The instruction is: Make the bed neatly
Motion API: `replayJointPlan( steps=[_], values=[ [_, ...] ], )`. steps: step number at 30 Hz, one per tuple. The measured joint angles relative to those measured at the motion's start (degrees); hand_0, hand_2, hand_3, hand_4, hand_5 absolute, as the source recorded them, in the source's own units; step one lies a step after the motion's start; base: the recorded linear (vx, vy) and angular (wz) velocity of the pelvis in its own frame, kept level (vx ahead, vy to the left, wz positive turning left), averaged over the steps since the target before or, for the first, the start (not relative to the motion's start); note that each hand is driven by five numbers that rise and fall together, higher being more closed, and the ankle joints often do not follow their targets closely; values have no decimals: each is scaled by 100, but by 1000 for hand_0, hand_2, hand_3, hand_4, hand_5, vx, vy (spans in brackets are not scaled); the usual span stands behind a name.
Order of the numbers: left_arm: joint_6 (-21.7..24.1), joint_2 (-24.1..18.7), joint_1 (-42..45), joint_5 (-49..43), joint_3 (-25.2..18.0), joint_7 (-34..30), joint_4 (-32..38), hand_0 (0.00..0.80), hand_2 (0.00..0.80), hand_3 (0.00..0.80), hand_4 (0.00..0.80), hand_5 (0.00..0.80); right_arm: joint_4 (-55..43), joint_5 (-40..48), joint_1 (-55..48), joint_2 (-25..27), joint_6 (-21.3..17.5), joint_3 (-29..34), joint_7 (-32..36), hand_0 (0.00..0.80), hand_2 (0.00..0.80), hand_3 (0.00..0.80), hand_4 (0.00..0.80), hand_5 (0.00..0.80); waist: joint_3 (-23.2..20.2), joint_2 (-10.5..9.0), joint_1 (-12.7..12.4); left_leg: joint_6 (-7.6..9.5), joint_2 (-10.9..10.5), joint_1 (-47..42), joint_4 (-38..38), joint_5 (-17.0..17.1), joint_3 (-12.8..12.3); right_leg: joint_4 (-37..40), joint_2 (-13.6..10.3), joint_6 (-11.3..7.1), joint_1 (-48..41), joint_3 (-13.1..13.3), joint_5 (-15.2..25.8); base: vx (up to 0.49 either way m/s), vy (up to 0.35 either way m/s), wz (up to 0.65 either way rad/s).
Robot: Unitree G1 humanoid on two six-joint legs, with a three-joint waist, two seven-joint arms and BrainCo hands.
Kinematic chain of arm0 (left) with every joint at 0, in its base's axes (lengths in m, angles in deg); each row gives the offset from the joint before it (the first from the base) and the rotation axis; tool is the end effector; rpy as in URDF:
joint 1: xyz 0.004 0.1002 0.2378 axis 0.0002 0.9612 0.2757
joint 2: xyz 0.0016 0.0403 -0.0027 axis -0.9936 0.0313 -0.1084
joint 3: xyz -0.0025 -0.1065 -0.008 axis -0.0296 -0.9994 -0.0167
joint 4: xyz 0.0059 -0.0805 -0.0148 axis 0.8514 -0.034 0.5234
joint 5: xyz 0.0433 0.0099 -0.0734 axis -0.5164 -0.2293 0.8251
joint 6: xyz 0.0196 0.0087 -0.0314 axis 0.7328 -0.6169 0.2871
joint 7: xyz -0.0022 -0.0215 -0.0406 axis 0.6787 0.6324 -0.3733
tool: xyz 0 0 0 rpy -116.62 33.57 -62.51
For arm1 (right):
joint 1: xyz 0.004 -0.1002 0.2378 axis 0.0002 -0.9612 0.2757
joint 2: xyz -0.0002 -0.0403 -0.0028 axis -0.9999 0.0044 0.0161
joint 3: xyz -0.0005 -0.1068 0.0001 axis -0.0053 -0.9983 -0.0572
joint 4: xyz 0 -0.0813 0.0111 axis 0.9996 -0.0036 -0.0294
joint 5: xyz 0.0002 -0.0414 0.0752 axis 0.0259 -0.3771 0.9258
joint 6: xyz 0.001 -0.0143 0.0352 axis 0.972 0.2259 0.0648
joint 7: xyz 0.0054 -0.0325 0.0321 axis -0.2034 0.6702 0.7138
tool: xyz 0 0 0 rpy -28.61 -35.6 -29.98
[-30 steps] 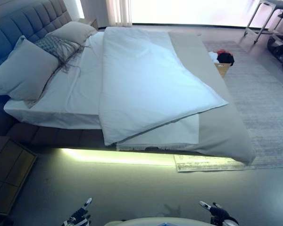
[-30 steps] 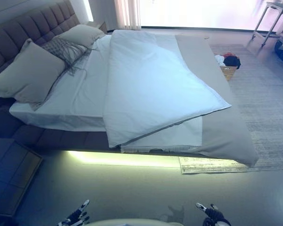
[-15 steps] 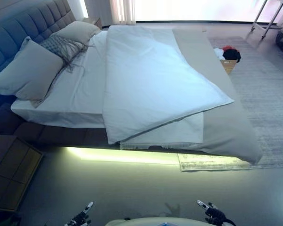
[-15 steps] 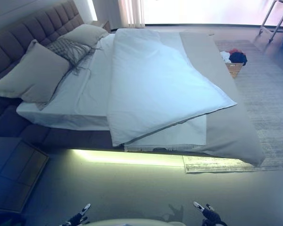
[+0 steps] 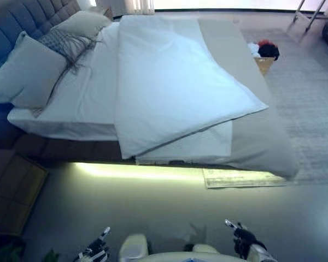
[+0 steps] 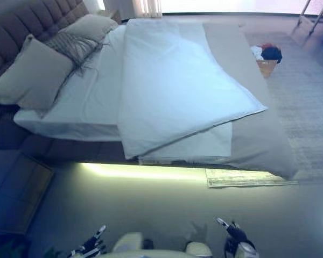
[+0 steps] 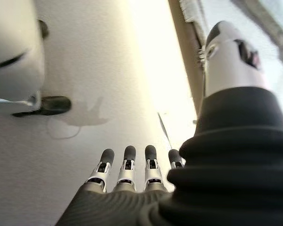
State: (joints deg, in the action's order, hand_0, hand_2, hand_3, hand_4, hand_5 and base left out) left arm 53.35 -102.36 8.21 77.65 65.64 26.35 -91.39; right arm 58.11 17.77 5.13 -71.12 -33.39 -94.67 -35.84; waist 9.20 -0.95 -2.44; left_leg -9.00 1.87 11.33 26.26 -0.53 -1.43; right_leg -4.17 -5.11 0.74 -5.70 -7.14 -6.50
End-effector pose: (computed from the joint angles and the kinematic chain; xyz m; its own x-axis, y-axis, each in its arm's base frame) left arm 0.0339 0.2292 -0.1097 0.2717 0.0959 -0.9576 -0.5893 0.8033 -0.0868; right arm 0.0812 -0.2410 -0.0977 0.4571 -0.2424 -0.8557 0.3996 0.9155 -0.0459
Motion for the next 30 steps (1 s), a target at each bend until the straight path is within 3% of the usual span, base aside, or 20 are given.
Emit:
replayJointPlan(
  steps=[2, 4, 5, 8, 11, 12, 14, 16, 18, 23, 26, 27, 28, 30],
  values=[
    [0, 101, 65, 0, 0, 1, -84, 0, 0, 0, 0, 0, -2, 2, 54, 88, 0, -1, 16, 0, 0, 0, 0, 0, 62, 201, -7, 136, 260, -95, -1370, 143, 1, 12, 214, 68, -12, 48, -1, 405, 140, -20],
    [-25, 110, 63, -1, -12, 13, -224, 0, 0, 0, 0, 0, 2, 13, 55, 103, 16, 16, 52, 0, 0, 0, 0, 0, 153, 324, -24, 138, 470, -239, -2823, 436, 113, 168, 421, 126, -143, 159, 31, 422, 153, -10],
    [-55, 110, 81, -2, -15, 30, -257, 0, 0, 0, 0, 0, 16, 18, 52, 103, 39, 34, 76, 0, 0, 0, 0, 0, 181, 345, -43, 161, 505, -270, -3163, 453, 193, 232, 484, 127, -237, 294, 31, 372, 199, -23],
    [-79, 119, 114, -10, -61, 73, -304, 0, 0, 0, 0, 0, 80, 21, -3, 90, 44, 53, 114, 0, 0, 0, 0, 0, 185, 350, -166, 200, 566, -373, -2959, 478, -88, 435, 441, 49, -553, 537, -41, 395, 252, -47],
    [-80, 95, 107, -17, -135, 85, -291, 0, 0, 0, 0, 0, 145, 17, -75, 45, 54, 54, 131, 0, 0, 0, 0, 0, 131, 256, -158, 393, 334, -683, -2766, 777, -269, 477, 66, -302, -867, 537, -314, 347, 230, -45],
    [-71, 69, 157, -17, -137, 112, -222, 0, 0, 0, 0, 0, 150, 18, -163, 6, 79, 49, 186, 0, 0, 0, 0, 0, 74, 141, -157, 569, 217, -774, -2755, 1011, -443, 396, -117, -478, -898, 507, -396, 322, 225, -53],
    [-71, -121, 122, -31, -247, 124, -68, 0, 0, 0, 0, 0, 134, 53, -144, -233, 134, 48, 389, 0, 0, 0, 0, 0, -23, -174, -128, 688, -87, -888, -2713, 877, -547, 380, -428, -569, -1017, 268, -346, 331, 236, -25],
    [-49, -287, -184, -31, -249, 114, 45, 0, 0, 0, 0, 0, 174, 135, -188, -409, 259, 47, 635, 0, 0, 0, 0, 0, -59, -254, -170, 789, -213, -981, -2672, 695, -574, 199, -564, -629, -1018, 12, -267, 286, 234, 7],
    [-15, -359, -378, -30, -246, 109, 96, 0, 0, 0, 0, 0, 193, 135, -125, -515, 362, 46, 757, 0, 0, 0, 0, 0, -76, -233, -161, 851, -294, -1106, -2620, 512, -612, 57, -641, -725, -1052, -64, -203, 293, 280, -6],
    [-73, -328, -505, -32, -91, 109, 64, 0, 0, 0, 0, 0, 205, 242, 7, -499, 463, 52, 733, 0, 0, 0, 0, 0, -233, -176, -167, 1001, -546, -1159, -2367, 72, -627, -361, -875, -735, -1030, -133, -174, 253, 266, 3],
    [-189, -219, -418, -135, 204, 108, -78, 0, 0, 0, 0, 0, 177, 358, -47, -304, 506, 49, 679, 0, 0, 0, 0, 0, -367, 85, -89, 1160, -486, -1321, -2542, 27, -534, -2347, -966, -686, -103, -102, -19, 285, 238, 23],
    [-210, -221, -378, -134, 252, 112, -109, 0, 0, 0, 0, 0, 173, 388, -126, -237, 516, 47, 679, 0, 0, 0, 0, 0, -387, 155, 4, 1220, -481, -1498, -2675, 46, -418, -3162, -1027, -610, 265, -46, 302, 275, 76, 35],
    [-222, -247, -337, -134, 252, 127, -107, 0, 0, 0, 0, 0, 169, 409, -204, -215, 542, 43, 683, 0, 0, 0, 0, 0, -396, 203, 3, 1258, -470, -1622, -2781, 35, -352, -3496, -1001, -599, 552, 16, 2, 274, -10, 31],
    [-247, -329, -326, -132, 253, 143, -103, 0, 0, 0, 0, 0, 168, 415, -205, -219, 553, 22, 703, 0, 0, 0, 0, 0, -384, 190, 21, 1257, -395, -1728, -2918, 35, -302, -3036, -705, -597, 1135, 15, -379, 261, -122, 14]
  ],
)
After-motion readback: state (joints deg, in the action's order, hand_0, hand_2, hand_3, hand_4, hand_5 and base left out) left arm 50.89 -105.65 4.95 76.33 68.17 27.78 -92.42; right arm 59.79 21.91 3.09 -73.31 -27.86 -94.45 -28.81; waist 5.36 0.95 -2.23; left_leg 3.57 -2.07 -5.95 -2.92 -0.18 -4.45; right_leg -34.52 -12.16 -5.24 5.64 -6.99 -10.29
